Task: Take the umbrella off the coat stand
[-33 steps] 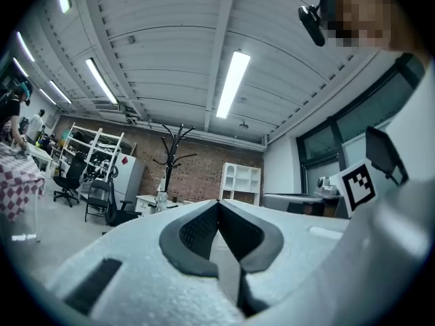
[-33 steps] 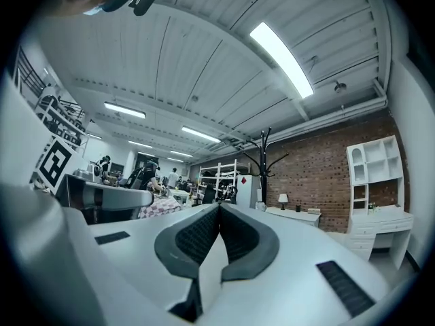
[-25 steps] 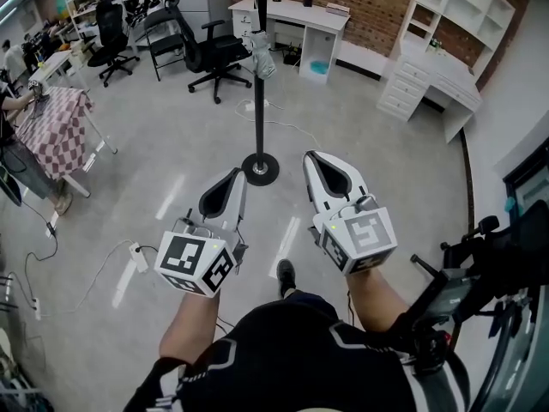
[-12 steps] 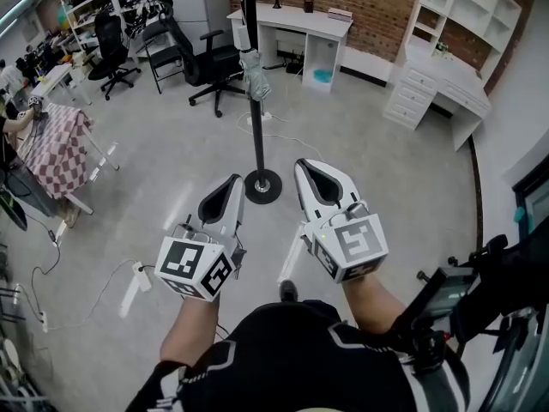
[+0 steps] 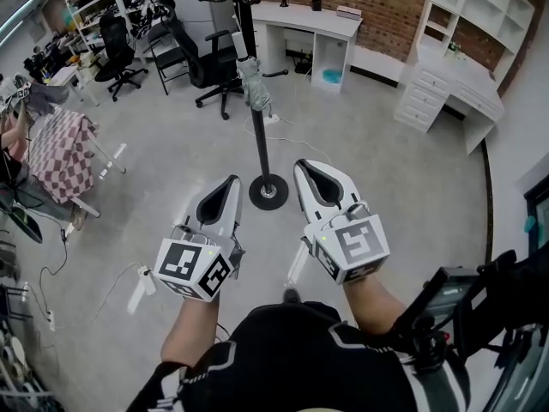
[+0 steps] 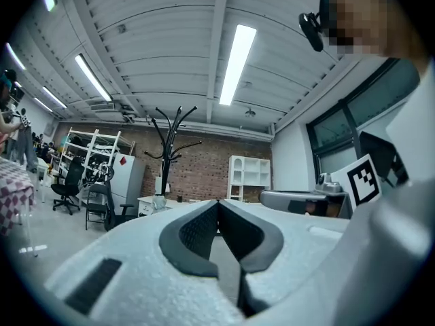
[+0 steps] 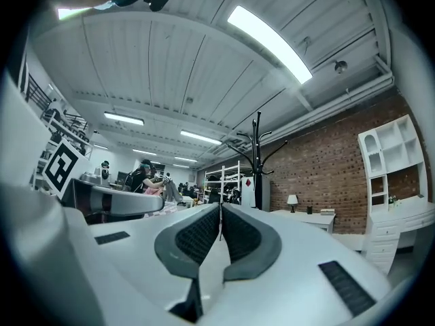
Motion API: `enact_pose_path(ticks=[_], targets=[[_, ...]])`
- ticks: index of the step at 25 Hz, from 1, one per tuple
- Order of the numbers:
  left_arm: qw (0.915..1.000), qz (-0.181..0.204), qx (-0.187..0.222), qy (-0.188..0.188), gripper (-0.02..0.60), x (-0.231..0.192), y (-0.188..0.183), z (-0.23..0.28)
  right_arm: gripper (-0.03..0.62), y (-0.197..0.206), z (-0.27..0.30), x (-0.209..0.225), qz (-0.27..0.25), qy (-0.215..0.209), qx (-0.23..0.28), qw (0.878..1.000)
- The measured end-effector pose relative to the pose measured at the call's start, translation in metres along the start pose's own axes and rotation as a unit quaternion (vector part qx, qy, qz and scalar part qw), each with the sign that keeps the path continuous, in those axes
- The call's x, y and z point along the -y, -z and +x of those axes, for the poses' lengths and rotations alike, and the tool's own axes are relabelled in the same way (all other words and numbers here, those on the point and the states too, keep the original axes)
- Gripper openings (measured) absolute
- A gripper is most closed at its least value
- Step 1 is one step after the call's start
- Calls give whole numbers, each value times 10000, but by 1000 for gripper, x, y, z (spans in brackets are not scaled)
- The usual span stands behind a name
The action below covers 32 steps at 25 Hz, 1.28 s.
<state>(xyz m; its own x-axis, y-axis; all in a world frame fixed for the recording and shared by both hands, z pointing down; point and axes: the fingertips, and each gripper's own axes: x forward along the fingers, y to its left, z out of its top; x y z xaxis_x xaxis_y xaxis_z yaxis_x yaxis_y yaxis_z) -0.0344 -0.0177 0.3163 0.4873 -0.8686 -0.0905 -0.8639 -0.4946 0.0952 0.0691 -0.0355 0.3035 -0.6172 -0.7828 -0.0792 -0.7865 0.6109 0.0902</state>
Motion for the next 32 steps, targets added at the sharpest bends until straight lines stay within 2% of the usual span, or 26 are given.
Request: enact_pose_path(ticks=[7, 12, 18, 22, 32], targets=[[9997, -40, -89, -202, 7, -3, 3, 33, 0, -1, 11, 36, 116, -57, 141, 9998], [9998, -16, 27, -215, 7, 1, -2, 50, 0, -3, 22, 53, 123, -180, 195, 9996], [9988, 3, 125, -483, 7, -5, -8, 59, 0, -8, 39, 64, 35, -270, 201, 9994], [9986, 102, 95, -512, 7, -7, -7, 60, 0, -2, 50, 67, 134, -298, 102, 9994], [9994, 3, 44, -334, 8, -44, -7, 93, 0, 2, 86, 76, 49, -68, 26, 10000]])
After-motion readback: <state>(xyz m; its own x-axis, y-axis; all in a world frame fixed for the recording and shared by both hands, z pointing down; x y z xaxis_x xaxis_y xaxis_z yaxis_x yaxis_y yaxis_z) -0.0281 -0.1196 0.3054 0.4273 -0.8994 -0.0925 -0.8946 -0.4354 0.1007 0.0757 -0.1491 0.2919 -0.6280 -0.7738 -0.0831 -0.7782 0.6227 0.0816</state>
